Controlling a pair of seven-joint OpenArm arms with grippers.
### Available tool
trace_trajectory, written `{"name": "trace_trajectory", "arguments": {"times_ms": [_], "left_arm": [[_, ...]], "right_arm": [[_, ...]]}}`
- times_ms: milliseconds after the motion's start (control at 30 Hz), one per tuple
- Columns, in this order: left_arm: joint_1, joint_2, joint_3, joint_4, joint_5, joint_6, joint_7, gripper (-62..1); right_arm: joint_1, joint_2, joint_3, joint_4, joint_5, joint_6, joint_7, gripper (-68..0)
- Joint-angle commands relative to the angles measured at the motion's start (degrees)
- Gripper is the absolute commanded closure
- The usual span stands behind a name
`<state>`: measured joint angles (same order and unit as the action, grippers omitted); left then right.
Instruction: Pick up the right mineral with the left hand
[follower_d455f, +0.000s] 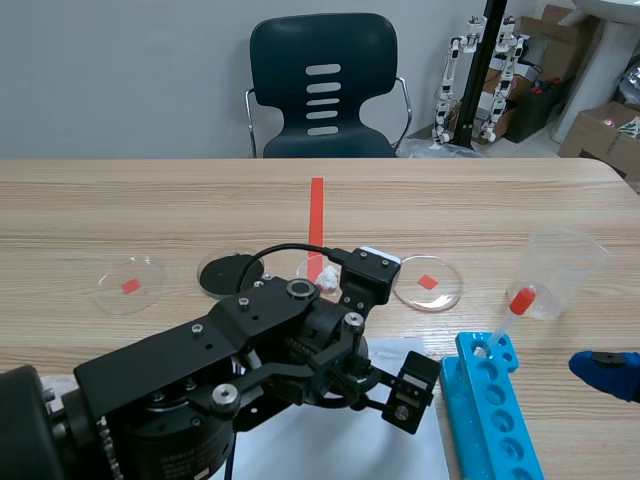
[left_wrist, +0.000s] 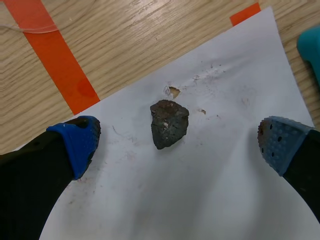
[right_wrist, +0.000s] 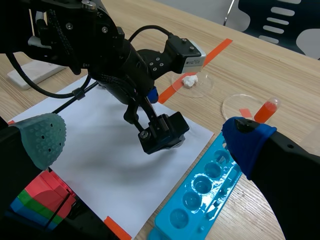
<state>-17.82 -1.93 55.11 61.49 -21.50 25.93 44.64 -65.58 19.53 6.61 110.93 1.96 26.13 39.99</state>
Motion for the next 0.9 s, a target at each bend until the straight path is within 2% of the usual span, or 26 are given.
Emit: {"name": "trace_trajectory", "arguments": {"times_ms": [0,233,333,633,867], "left_arm": [[-0.83,0.98,0.26,0.33,0.07,0.09,-0.85,-62.3],[-1.25,1.11,0.26,-0.76,0.04,0.09,-1.84,-62.3],[-1.25,1.11,0.26,-0.81,0.04,0.09,-1.99,-55.2],[-1.22,1.14,0.26,-0.98,0.04,0.52,-3.23,-42.7],[-1.25,1.29,0.26,-2.89,0.02,0.57,-6.10,-39.9]], "right_arm": [[0.04,0.00,0.07,0.48,0.85,0.04,0.87,-67.9],[0.04,0.00,0.07,0.48,0.85,0.04,0.87,-67.9],[0.04,0.00,0.07,0.48,0.85,0.04,0.87,-67.9],[0.04,0.00,0.07,0.48,0.85,0.04,0.87,-67.9],[0.04,0.00,0.07,0.48,0.85,0.04,0.87,-67.9]]}}
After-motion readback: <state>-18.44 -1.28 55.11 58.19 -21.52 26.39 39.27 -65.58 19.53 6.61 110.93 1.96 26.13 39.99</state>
